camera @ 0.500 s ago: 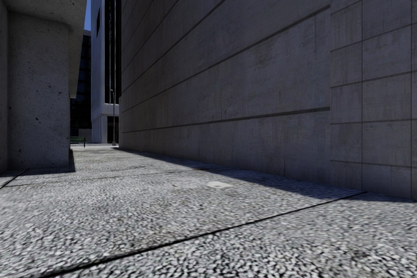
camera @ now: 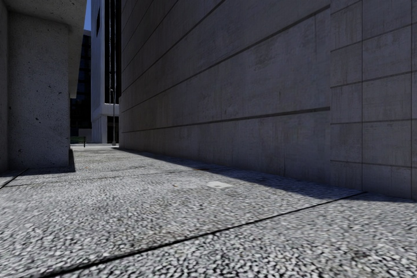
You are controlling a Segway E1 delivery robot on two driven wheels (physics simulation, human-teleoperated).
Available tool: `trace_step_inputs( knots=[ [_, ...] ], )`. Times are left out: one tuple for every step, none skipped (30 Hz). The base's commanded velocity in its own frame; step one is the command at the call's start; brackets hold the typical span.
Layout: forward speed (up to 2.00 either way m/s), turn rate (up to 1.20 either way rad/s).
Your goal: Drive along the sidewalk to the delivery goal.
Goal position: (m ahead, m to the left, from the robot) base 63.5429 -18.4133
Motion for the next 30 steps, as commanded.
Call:
trace_step_inputs(
  knots=[
    [0.0, 0.0],
    [0.0, 0.0],
    [0.0, 0.0],
    [0.0, 0.0],
    [0.0, 0.0],
    [0.0, 0.0],
    [0.0, 0.0],
    [0.0, 0.0],
    [0.0, 0.0],
    [0.0, 0.0],
    [0.0, 0.0],
    [0.0, 0.0],
    [0.0, 0.0],
    [0.0, 0.0],
    [0.0, 0.0],
    [0.03, 0.0],
    [0.05, 0.0],
    [0.06, 0.0],
    [0.06, 0.0],
    [0.06, 0.0],
    [0.07, 0.0],
    [0.08, 0.0],
    [0.08, 0.0],
    [0.15, 0.0],
    [0.26, 0.0],
    [0.29, -0.01],
    [0.37, -0.01],
    [0.37, -0.01],
    [0.47, -0.01],
    [0.49, -0.05]
  ],
)
